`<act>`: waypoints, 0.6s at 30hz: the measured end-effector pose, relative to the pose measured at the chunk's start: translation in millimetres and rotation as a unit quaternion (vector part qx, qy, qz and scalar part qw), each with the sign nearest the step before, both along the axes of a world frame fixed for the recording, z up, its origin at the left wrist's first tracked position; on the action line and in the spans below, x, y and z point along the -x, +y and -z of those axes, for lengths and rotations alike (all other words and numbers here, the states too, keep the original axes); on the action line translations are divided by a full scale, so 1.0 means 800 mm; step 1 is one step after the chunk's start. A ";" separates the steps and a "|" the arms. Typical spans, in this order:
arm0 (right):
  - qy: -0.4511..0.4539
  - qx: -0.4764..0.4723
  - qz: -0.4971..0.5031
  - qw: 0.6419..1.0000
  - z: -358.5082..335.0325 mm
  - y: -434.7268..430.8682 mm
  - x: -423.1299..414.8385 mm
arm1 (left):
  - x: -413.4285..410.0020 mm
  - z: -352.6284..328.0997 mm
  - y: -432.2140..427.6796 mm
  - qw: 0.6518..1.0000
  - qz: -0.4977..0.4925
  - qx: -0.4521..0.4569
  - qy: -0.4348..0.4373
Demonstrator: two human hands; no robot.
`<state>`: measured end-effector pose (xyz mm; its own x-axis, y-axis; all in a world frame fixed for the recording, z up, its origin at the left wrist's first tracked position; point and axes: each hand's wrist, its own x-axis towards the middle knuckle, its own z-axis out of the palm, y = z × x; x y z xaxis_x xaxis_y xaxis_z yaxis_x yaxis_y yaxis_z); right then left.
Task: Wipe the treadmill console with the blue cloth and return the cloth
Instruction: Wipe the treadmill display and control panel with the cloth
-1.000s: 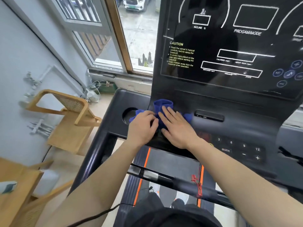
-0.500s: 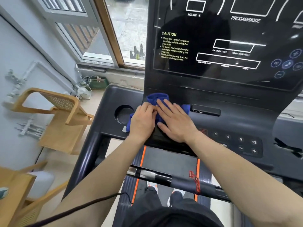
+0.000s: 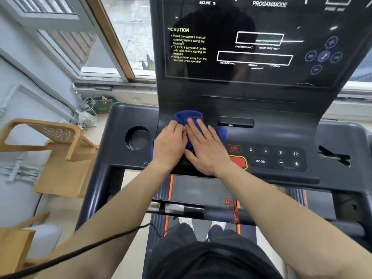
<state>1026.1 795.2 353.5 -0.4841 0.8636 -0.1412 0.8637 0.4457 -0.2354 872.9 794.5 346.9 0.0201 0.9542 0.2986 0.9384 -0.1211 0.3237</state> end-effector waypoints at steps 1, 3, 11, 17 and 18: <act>0.003 -0.003 0.023 1.000 0.001 -0.012 0.001 | -0.001 -0.003 -0.004 1.000 0.005 0.012 -0.006; 0.016 -0.021 0.044 0.999 0.004 -0.049 0.001 | 0.004 -0.003 -0.023 0.999 0.041 0.027 -0.009; 0.015 -0.015 -0.007 1.000 0.002 -0.030 0.005 | 0.012 -0.002 -0.021 0.999 0.030 0.000 0.026; 0.029 -0.023 0.070 0.997 0.004 -0.067 0.014 | 0.010 -0.005 -0.030 0.997 0.050 0.052 0.008; 0.034 -0.033 0.063 0.997 0.007 -0.085 0.010 | 0.013 -0.004 -0.041 0.996 0.076 0.047 0.012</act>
